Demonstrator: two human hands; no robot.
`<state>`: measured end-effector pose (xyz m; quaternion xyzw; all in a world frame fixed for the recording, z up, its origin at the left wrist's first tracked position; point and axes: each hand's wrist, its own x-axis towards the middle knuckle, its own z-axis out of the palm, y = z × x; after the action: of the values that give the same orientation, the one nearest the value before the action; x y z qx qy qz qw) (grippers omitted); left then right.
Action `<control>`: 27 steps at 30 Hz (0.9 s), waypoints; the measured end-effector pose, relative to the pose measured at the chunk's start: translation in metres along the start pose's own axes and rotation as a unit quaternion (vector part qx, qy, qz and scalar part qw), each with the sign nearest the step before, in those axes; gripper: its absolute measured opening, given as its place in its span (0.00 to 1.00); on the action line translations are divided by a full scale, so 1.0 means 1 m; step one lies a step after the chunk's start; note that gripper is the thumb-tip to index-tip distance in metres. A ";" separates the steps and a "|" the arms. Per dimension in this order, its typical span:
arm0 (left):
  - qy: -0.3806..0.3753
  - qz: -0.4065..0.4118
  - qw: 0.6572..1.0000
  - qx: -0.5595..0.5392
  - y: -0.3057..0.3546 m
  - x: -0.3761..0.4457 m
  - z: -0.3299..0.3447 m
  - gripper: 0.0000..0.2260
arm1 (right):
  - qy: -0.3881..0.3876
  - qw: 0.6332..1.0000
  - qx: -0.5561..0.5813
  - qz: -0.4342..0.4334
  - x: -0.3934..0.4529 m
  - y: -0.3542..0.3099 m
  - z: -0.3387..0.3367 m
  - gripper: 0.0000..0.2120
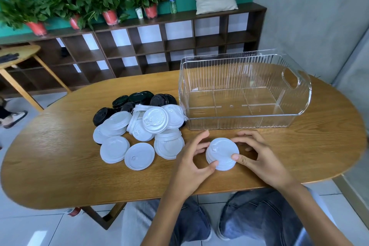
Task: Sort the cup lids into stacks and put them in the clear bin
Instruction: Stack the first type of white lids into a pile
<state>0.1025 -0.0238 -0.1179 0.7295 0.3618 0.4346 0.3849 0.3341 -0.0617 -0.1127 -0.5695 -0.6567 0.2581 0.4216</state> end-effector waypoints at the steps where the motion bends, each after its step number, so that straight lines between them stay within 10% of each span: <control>1: -0.007 0.002 1.000 0.009 0.001 0.000 0.000 0.38 | -0.008 1.000 -0.011 0.002 0.000 0.000 -0.001 0.22; 27: -0.067 0.010 0.984 0.164 0.005 0.003 -0.001 0.37 | -0.051 0.993 -0.104 0.004 0.003 -0.008 0.005 0.32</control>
<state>0.1035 -0.0235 -0.1120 0.8140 0.3940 0.3231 0.2789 0.3256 -0.0602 -0.1083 -0.5989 -0.6982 0.2186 0.3255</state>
